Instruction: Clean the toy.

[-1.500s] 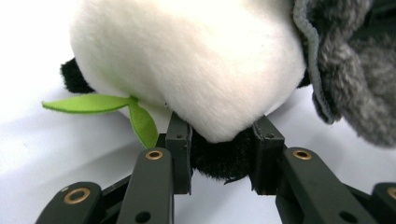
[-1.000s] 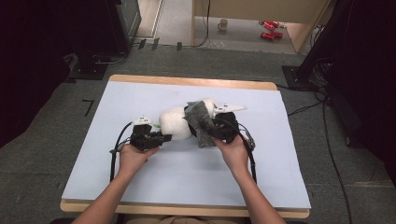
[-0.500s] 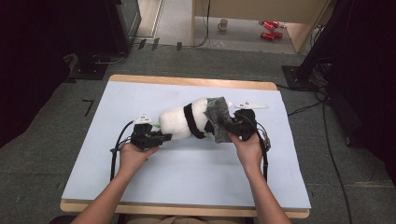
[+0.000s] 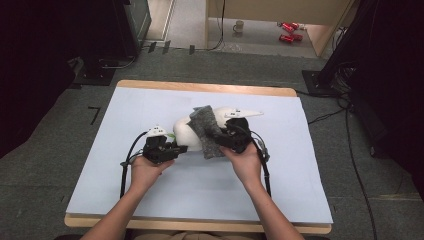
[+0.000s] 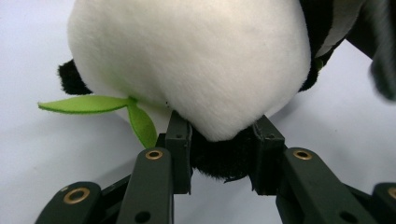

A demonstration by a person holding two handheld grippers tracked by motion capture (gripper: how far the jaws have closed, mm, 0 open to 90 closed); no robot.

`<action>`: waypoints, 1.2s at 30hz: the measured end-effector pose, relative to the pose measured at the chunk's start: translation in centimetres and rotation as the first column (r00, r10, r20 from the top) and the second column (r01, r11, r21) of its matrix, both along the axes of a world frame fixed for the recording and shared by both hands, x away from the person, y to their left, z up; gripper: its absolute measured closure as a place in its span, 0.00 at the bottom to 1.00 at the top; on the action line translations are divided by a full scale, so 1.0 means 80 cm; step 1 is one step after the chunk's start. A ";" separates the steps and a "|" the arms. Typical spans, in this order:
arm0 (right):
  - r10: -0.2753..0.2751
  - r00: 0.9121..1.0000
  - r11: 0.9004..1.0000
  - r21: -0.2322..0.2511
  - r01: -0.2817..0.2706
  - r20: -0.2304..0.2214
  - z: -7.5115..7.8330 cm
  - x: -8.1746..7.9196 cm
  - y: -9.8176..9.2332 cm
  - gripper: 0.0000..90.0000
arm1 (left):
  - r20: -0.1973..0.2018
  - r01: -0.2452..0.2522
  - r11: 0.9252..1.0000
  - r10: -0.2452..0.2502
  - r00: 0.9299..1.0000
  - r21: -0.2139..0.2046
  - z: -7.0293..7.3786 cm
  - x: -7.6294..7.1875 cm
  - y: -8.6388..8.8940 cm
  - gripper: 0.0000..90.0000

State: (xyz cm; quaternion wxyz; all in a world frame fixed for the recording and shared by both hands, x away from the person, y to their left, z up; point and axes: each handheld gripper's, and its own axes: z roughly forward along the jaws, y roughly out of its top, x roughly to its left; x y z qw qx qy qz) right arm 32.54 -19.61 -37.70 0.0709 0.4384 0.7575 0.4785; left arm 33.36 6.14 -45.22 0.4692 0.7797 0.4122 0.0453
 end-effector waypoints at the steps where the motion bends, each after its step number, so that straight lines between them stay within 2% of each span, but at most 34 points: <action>1: 0.008 1.000 1.000 0.000 -0.008 -0.007 -0.002 0.000 0.005 0.84 | 0.001 0.001 1.000 -0.001 1.000 0.000 0.001 -0.002 0.000 0.74; 3: 0.036 0.999 0.999 0.001 -0.036 -0.020 -0.008 0.001 0.018 0.84 | 0.004 -0.002 1.000 0.002 1.000 -0.002 0.002 -0.005 -0.001 0.74; 6: 0.067 0.997 0.997 0.030 -0.066 -0.046 -0.014 0.001 0.030 0.83 | -0.003 -0.007 1.000 0.007 1.000 -0.013 0.004 -0.009 -0.001 0.74; 9: 0.085 0.995 0.996 0.027 -0.084 -0.057 -0.025 0.004 0.040 0.83 | -0.028 -0.006 1.000 0.005 1.000 -0.009 0.004 -0.012 -0.002 0.74; 14: 0.100 0.992 0.995 0.033 -0.098 -0.073 -0.041 0.013 0.034 0.84 | -0.046 0.005 1.000 -0.004 0.999 0.012 -0.004 -0.009 0.000 0.74; 18: 0.043 0.998 0.999 -0.029 -0.044 -0.052 -0.039 0.017 0.018 0.84 | -0.046 0.009 1.000 -0.009 0.999 0.011 -0.006 -0.005 0.007 0.74; 21: 0.021 0.998 0.999 -0.028 -0.023 -0.060 -0.034 0.021 0.001 0.85 | -0.029 0.015 1.000 -0.014 0.999 0.015 -0.004 0.000 0.009 0.74; 24: 0.001 0.999 0.999 -0.049 -0.003 -0.046 -0.027 0.020 -0.007 0.86 | -0.046 0.018 1.000 -0.018 0.999 0.013 -0.006 0.006 0.015 0.74; 27: -0.028 0.999 0.998 -0.054 0.026 -0.034 -0.018 0.019 -0.019 0.86 | -0.071 0.007 1.000 -0.008 0.997 -0.006 -0.008 0.013 0.021 0.74; 31: -0.085 0.996 0.995 -0.056 0.085 -0.007 -0.011 0.020 -0.042 0.85 | -0.067 0.010 1.000 -0.010 0.998 -0.003 -0.009 0.015 0.021 0.74; 36: -0.152 0.988 0.988 -0.037 0.151 -0.023 -0.016 0.025 -0.072 0.85 | -0.061 0.011 1.000 -0.011 0.998 0.007 -0.009 0.018 0.021 0.74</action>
